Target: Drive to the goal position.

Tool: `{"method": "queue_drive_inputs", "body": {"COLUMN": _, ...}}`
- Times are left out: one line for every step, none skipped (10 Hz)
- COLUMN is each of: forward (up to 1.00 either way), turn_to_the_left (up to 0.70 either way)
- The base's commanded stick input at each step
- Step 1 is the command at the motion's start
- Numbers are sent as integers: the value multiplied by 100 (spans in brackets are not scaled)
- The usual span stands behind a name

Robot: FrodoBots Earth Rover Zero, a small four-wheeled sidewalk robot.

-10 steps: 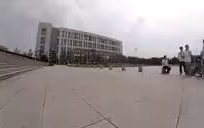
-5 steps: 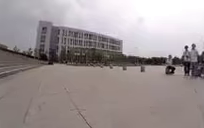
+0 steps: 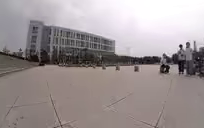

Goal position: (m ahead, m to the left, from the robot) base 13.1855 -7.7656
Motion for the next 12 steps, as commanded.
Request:
{"method": "queue_drive_inputs", "body": {"forward": 85, "turn_to_the_left": -1}}
{"method": "queue_drive_inputs", "body": {"forward": 85, "turn_to_the_left": -8}}
{"method": "queue_drive_inputs", "body": {"forward": 85, "turn_to_the_left": -17}}
{"method": "queue_drive_inputs", "body": {"forward": 85, "turn_to_the_left": -6}}
{"method": "queue_drive_inputs", "body": {"forward": 85, "turn_to_the_left": -4}}
{"method": "queue_drive_inputs", "body": {"forward": 85, "turn_to_the_left": -4}}
{"method": "queue_drive_inputs", "body": {"forward": 85, "turn_to_the_left": -4}}
{"method": "queue_drive_inputs", "body": {"forward": 85, "turn_to_the_left": -4}}
{"method": "queue_drive_inputs", "body": {"forward": 85, "turn_to_the_left": -4}}
{"method": "queue_drive_inputs", "body": {"forward": 85, "turn_to_the_left": -5}}
{"method": "queue_drive_inputs", "body": {"forward": 85, "turn_to_the_left": -28}}
{"method": "queue_drive_inputs", "body": {"forward": 85, "turn_to_the_left": -34}}
